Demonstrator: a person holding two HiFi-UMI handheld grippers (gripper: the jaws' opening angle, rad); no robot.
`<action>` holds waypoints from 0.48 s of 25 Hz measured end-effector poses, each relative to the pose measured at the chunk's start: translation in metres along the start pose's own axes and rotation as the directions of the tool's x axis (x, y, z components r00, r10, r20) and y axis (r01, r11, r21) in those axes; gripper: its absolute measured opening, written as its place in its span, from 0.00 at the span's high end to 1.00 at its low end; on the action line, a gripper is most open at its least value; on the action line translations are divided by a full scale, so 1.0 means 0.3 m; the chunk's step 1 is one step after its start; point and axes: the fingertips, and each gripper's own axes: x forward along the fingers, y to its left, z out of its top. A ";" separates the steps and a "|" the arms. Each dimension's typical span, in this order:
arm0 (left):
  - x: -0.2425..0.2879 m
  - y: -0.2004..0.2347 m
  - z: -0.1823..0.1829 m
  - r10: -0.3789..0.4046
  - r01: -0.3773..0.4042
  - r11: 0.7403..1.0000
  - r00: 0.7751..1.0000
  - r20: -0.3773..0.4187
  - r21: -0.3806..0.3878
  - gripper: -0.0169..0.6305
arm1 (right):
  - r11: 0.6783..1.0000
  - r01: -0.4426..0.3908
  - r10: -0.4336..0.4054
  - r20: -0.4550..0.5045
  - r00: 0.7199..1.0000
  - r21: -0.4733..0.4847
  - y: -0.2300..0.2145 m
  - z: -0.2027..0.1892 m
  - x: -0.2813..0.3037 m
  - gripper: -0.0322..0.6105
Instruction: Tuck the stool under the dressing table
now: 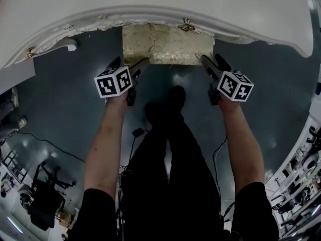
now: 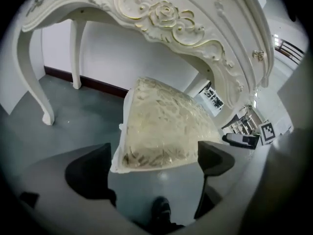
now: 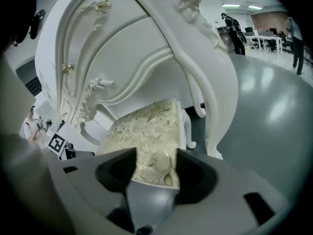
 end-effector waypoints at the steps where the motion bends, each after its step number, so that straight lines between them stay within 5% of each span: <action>1: -0.016 0.000 -0.028 0.006 -0.006 1.000 1.000 0.001 0.005 0.12 | 1.000 0.010 -0.010 0.003 1.000 -0.004 -0.001 -0.010 -0.018 0.71; 2: -0.030 0.001 -0.046 0.016 -0.016 1.000 1.000 0.013 0.017 0.17 | 1.000 0.018 -0.018 0.009 1.000 -0.007 -0.004 -0.019 -0.032 0.82; 4: -0.059 0.010 -0.061 0.049 -0.052 0.998 0.997 0.061 0.044 0.49 | 0.999 0.034 -0.033 0.014 0.999 -0.017 -0.008 -0.041 -0.049 0.84; 7: -0.084 0.019 -0.067 0.068 -0.076 0.995 0.990 0.120 0.059 0.79 | 0.998 0.054 -0.054 -0.002 0.999 -0.040 -0.014 -0.088 -0.048 0.86; 8: -0.085 0.016 -0.070 0.063 -0.072 0.995 0.990 0.127 0.068 0.86 | 0.997 0.056 -0.057 -0.011 0.998 -0.043 -0.013 -0.106 -0.040 0.86; 12: -0.065 -0.024 -0.100 0.037 -0.050 0.991 0.994 0.107 0.123 0.88 | 0.998 0.055 -0.055 -0.013 0.998 -0.012 -0.013 -0.152 -0.020 0.86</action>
